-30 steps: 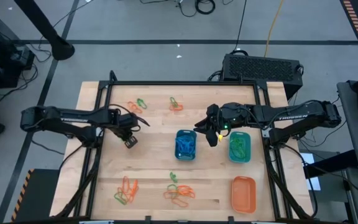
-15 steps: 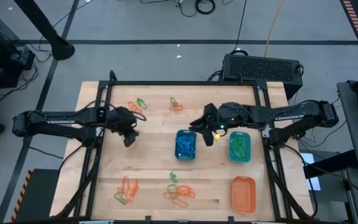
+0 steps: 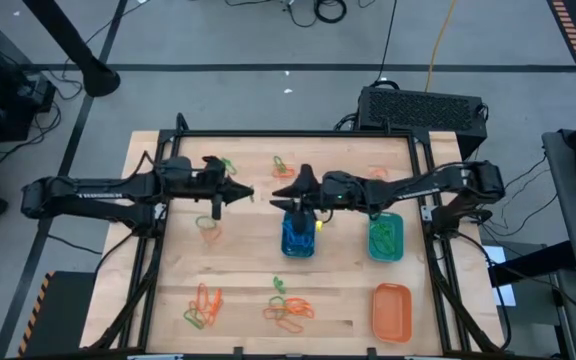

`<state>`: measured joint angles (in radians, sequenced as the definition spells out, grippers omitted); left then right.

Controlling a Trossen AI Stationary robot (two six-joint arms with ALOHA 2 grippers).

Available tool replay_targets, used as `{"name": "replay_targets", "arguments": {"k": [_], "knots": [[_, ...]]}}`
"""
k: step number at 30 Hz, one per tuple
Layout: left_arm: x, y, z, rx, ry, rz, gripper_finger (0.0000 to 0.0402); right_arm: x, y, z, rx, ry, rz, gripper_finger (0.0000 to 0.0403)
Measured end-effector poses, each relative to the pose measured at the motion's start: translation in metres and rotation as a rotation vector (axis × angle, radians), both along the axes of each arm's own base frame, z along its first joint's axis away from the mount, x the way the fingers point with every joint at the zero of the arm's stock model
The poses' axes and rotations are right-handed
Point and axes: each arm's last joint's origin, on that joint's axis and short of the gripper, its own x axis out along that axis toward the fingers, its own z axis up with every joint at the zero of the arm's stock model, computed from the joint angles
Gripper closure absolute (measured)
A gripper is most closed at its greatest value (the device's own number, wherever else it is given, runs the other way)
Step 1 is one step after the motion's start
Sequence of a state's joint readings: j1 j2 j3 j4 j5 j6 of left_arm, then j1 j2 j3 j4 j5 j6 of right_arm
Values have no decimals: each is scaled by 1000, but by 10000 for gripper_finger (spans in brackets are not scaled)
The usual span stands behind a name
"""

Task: Sort rubber bands into baskets
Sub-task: Put the green rubberband into the light blue bin

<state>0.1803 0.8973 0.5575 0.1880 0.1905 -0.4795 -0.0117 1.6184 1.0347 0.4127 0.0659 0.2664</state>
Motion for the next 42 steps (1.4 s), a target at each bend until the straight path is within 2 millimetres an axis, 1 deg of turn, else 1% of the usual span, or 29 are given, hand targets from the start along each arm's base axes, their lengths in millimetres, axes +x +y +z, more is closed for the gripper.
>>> {"name": "replay_targets", "arguments": {"k": [3, 6, 11, 14, 17, 19, 22, 24, 28, 29, 30, 32, 36, 39, 42], "knots": [[3, -1, 3, -31, -38, -2, 401, 14, -3, 4, -61, -11, -13, 270], [6, -3, 5, -44, -75, -13, 401, 30, -4, 8, -95, -12, -7, 239], [9, -2, 4, -50, -88, -13, 401, 52, -7, 13, -132, 45, 0, 190], [9, -2, 5, -48, -98, -13, 401, 59, -9, 16, -139, 79, -1, 171], [9, -2, 5, -48, -95, -13, 401, 63, -12, 15, -144, 114, -3, 168], [9, -2, 5, -49, -93, -12, 401, 63, -13, 14, -142, 136, -1, 180], [9, -2, 4, -51, -80, -11, 400, 60, -13, 15, -142, 158, 0, 218], [9, -2, 2, -53, -66, -9, 397, 59, -13, 17, -145, 159, 1, 258], [9, -2, 0, -47, -38, 13, 384, 57, -13, 21, -174, 157, 9, 363], [9, -2, -1, -40, -34, 13, 379, 57, -13, 20, -181, 161, 13, 382], [9, -2, -1, -28, -28, 11, 372, 57, -13, 20, -187, 165, 20, 391], [9, -2, -1, -15, -27, 9, 355, 57, -12, 20, -180, 166, 40, 392], [9, -2, -3, -6, -13, 8, 307, 55, -11, 16, -144, 203, 65, 400], [8, -2, -5, -10, 10, 7, 267, 48, -11, 17, -108, 265, 75, 401], [6, 0, -10, -19, 62, 17, 237, 32, -9, 23, -81, 370, 83, 402]]}}
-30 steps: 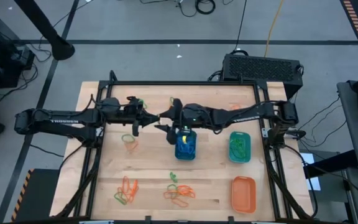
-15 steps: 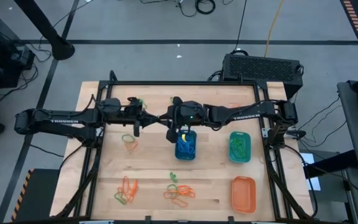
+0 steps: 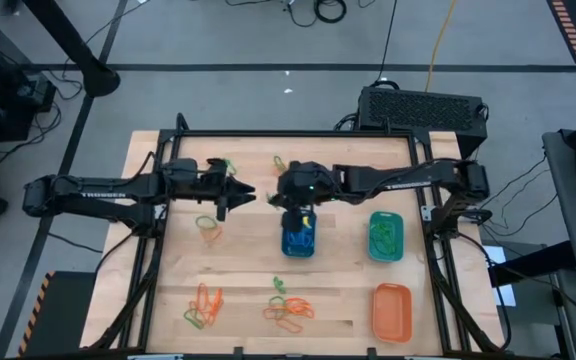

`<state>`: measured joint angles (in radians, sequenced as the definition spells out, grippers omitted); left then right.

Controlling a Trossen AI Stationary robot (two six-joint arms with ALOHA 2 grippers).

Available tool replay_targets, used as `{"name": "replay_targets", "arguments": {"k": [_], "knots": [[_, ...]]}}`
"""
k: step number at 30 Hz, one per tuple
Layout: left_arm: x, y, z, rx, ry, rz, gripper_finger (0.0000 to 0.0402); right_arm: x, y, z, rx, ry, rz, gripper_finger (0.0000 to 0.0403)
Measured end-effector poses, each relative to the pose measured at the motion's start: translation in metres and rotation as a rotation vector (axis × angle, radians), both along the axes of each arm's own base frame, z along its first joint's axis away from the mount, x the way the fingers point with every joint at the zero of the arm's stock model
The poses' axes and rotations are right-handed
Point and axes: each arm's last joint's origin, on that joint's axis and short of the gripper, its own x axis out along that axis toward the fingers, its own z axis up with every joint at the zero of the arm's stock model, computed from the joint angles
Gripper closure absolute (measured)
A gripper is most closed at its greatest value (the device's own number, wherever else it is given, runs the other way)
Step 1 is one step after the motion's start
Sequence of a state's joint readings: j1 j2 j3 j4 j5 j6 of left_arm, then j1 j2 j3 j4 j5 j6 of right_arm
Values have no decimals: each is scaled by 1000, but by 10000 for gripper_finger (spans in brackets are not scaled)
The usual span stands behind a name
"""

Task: Sort rubber bands into baskets
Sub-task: Put the green rubberband into the light blue bin

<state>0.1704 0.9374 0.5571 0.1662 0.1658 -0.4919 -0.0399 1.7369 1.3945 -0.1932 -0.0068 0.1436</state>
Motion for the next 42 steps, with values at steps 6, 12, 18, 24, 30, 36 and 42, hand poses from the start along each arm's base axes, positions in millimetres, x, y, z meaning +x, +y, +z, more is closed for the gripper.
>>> {"name": "replay_targets", "arguments": {"k": [6, 12, 18, 24, 30, 36, 42], "knots": [[-7, 2, -21, -39, 222, 13, 213, -48, 2, 5, 72, 342, -29, 402], [-12, 6, -32, -39, 344, 26, 212, -98, 10, 4, 262, 724, -70, 403], [-13, 11, -33, -16, 354, 57, 212, -119, 26, -6, 293, 947, -90, 403], [-14, 13, -33, -15, 355, 70, 212, -142, 33, -49, 319, 1102, -82, 403], [-14, 13, -33, -6, 354, 73, 212, -165, 31, -89, 376, 1183, -140, 402], [-14, 13, -33, 2, 358, 90, 212, -183, 28, -113, 361, 1278, -272, 394], [-14, 13, -33, 1, 358, 92, 212, -184, 28, -116, 363, 1273, -309, 363]]}}
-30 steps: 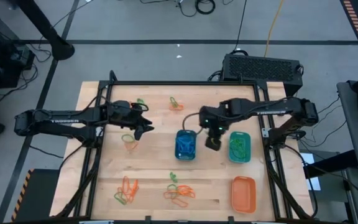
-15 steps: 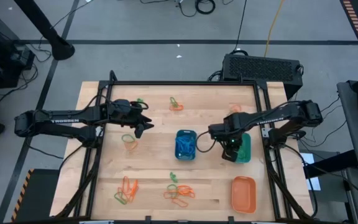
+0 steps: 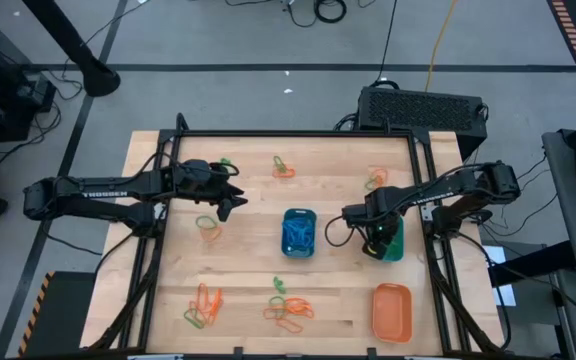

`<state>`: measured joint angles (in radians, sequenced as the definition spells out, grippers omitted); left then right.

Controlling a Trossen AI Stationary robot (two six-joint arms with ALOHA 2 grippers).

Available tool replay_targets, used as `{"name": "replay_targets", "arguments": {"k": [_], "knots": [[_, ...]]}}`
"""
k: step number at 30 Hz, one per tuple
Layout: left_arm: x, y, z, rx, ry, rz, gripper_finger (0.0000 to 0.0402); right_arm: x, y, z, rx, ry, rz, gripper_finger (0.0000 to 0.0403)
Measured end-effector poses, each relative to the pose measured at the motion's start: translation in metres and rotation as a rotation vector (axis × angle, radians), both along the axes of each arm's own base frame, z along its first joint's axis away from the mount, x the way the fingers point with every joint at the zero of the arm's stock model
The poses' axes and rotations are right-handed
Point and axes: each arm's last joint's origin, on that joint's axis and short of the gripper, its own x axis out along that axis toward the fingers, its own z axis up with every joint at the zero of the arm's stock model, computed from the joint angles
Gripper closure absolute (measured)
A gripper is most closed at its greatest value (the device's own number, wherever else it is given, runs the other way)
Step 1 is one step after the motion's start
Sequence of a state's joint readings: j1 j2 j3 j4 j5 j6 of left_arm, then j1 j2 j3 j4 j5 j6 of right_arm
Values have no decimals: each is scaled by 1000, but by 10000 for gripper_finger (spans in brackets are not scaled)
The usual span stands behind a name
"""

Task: Sort rubber bands into baskets
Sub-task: Put the green rubberband into the light blue bin

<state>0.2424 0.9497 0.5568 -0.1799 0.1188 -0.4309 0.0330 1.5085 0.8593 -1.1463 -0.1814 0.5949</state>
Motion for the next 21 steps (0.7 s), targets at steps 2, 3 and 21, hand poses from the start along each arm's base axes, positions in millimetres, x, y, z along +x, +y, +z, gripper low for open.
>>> {"name": "replay_targets", "arguments": {"k": [2, 3, 21], "knots": [[0, 0, 0, 0, 0, 0, 212, 1, 0, 0, 2, -8, -2, 348], [0, 0, 0, -1, 0, 1, 212, 1, -1, 0, 2, -7, -4, 339], [0, 0, 0, -52, -3, 32, 212, 38, -35, 90, -24, -220, 75, 238]]}}
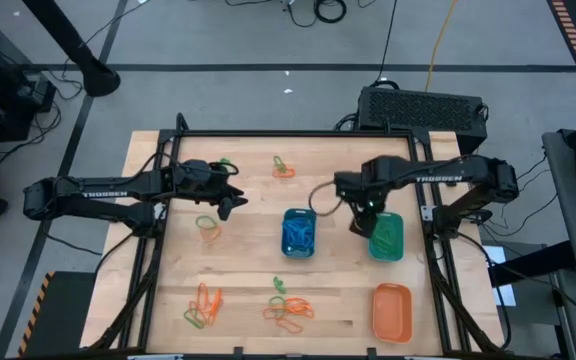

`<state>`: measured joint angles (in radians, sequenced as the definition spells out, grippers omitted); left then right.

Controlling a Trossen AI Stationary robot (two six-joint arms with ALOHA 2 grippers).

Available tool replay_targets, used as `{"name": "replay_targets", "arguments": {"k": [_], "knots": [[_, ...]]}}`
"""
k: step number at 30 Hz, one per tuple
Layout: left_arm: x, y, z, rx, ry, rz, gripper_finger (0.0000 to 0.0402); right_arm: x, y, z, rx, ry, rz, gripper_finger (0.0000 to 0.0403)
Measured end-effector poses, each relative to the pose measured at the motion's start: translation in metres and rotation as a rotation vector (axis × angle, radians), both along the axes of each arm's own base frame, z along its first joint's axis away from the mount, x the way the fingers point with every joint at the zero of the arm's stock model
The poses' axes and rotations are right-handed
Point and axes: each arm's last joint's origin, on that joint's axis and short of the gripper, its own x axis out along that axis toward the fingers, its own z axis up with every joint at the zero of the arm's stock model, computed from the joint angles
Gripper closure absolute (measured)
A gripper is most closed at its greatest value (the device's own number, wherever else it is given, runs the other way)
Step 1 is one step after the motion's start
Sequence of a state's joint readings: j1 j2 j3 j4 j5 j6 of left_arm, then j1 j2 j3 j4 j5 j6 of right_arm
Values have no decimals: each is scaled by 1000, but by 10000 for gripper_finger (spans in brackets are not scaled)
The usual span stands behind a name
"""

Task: Sort rubber bands into baskets
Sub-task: Put the green rubberband into the light blue bin

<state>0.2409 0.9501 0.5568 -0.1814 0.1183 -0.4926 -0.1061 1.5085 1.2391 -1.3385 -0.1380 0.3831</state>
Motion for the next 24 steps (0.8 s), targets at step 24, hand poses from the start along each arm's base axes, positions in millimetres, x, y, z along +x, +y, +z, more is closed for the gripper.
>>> {"name": "replay_targets", "arguments": {"k": [24], "knots": [[8, 62, -5, -47, 352, 373, 212, 37, -50, 45, -131, -478, -126, 267]]}}
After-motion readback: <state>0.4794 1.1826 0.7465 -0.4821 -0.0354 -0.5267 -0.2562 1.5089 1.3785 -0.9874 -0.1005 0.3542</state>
